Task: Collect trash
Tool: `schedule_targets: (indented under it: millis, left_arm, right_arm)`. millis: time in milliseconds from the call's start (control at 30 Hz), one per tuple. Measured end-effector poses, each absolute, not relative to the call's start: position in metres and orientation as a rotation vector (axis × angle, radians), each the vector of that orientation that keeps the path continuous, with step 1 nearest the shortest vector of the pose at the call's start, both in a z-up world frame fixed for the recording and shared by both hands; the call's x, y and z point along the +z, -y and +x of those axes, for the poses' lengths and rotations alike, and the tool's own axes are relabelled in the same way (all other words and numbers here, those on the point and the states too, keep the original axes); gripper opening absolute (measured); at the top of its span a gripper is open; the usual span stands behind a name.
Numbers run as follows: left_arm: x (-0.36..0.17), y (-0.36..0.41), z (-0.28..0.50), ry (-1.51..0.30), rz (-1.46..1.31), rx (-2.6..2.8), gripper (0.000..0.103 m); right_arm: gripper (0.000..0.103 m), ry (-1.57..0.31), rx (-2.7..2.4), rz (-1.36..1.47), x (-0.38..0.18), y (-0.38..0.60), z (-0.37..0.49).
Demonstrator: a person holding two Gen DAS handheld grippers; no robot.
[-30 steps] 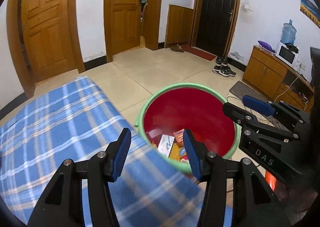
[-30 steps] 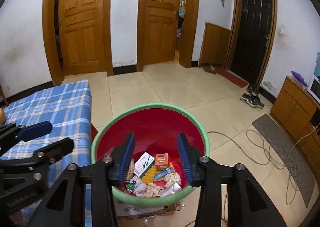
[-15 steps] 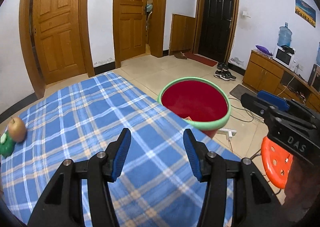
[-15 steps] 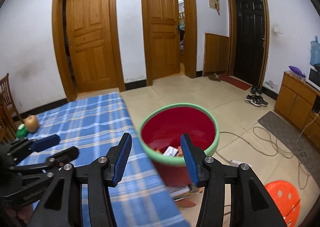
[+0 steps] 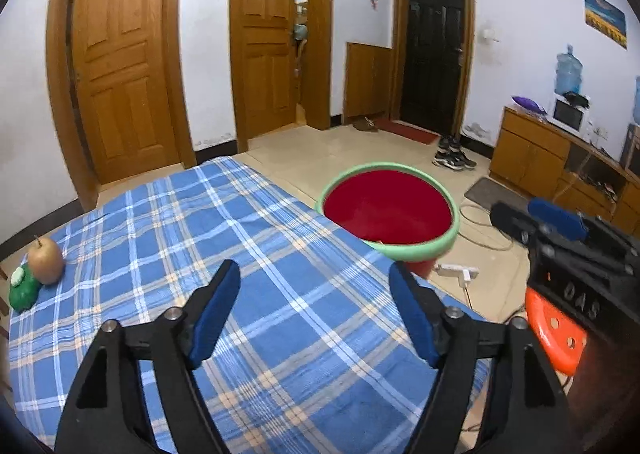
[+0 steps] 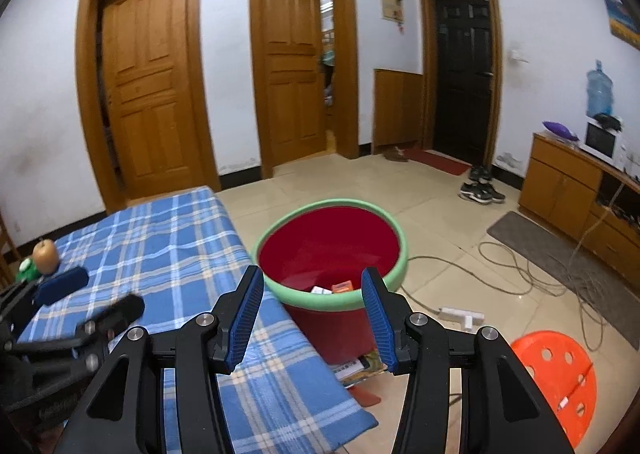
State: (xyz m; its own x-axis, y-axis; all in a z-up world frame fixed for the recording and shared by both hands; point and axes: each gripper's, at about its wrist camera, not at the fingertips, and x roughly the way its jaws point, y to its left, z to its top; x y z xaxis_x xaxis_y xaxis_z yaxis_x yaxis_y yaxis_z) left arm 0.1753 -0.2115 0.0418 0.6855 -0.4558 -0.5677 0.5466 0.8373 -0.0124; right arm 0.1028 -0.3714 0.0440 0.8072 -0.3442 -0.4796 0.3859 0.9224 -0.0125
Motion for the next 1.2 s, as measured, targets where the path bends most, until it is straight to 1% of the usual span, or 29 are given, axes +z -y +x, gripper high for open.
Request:
schedule_targets:
  millis: [133, 267, 400, 533, 633, 1200]
  left_arm:
    - [0.037, 0.220, 0.164, -0.565, 0.235, -0.562, 0.077]
    - [0.038, 0.221, 0.162, -0.586, 0.184, -0.567, 0.077]
    - [0.041, 0.220, 0.160, -0.576, 0.193, -0.547, 0.079]
    - [0.044, 0.217, 0.162, -0.596, 0.170, -0.552, 0.080]
    - [0.046, 0.217, 0.157, -0.574, 0.184, -0.547, 0.080]
    - [0.063, 0.207, 0.149, -0.576, 0.119, -0.540, 0.080]
  right_arm:
    - [0.052, -0.502, -0.389, 0.078, 0.040, 0.374, 0.105]
    - [0.052, -0.528, -0.374, 0.071, 0.034, 0.373, 0.107]
    - [0.052, -0.530, -0.366, 0.074, 0.030, 0.370, 0.103]
    - [0.052, -0.532, -0.366, 0.070, 0.028, 0.368, 0.098]
    - [0.052, -0.536, -0.366, 0.071, 0.027, 0.368, 0.095]
    - [0.052, -0.535, -0.353, 0.058, 0.034, 0.364, 0.083]
